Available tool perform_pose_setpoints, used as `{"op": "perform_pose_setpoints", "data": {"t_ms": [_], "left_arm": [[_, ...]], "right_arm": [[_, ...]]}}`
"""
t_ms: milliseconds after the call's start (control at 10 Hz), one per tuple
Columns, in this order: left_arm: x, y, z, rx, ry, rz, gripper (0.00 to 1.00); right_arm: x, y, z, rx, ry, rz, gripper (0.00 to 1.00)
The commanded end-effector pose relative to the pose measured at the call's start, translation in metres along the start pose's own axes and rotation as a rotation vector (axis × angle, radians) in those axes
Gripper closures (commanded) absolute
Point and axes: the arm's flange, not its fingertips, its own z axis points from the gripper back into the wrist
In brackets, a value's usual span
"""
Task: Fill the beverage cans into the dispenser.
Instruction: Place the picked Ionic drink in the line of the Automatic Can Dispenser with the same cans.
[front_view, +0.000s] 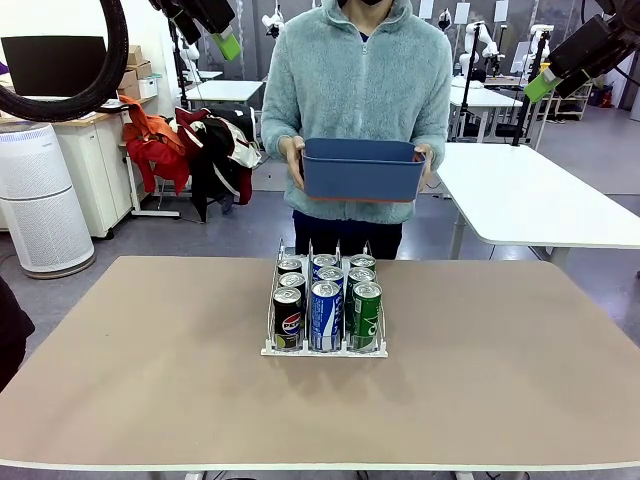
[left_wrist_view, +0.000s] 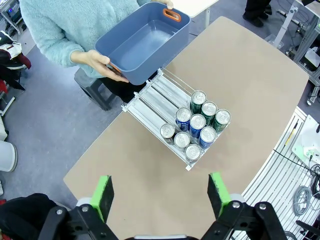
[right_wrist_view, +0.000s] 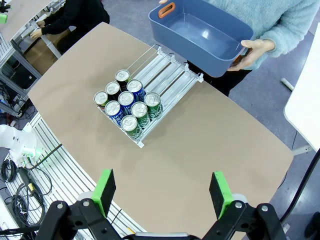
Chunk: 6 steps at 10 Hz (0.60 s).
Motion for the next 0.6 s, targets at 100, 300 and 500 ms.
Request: {"op": "perform_pose_setpoints", "data": {"t_ms": [100, 300, 500], "left_arm": [[-0.0009, 0.0013, 0.0003, 0.001, -0.002, 0.003, 0.0], [-0.0009, 0.0013, 0.0003, 0.001, -0.002, 0.003, 0.0], [-0.0009, 0.0013, 0.0003, 0.001, -0.002, 0.003, 0.0]], "right_arm": [[0.0005, 0.001, -0.0006, 0.0, 0.001, 0.0, 0.0], [0.0005, 0.001, -0.0006, 0.0, 0.001, 0.0, 0.0], [0.0005, 0.001, -0.0006, 0.0, 0.001, 0.0, 0.0]]}}
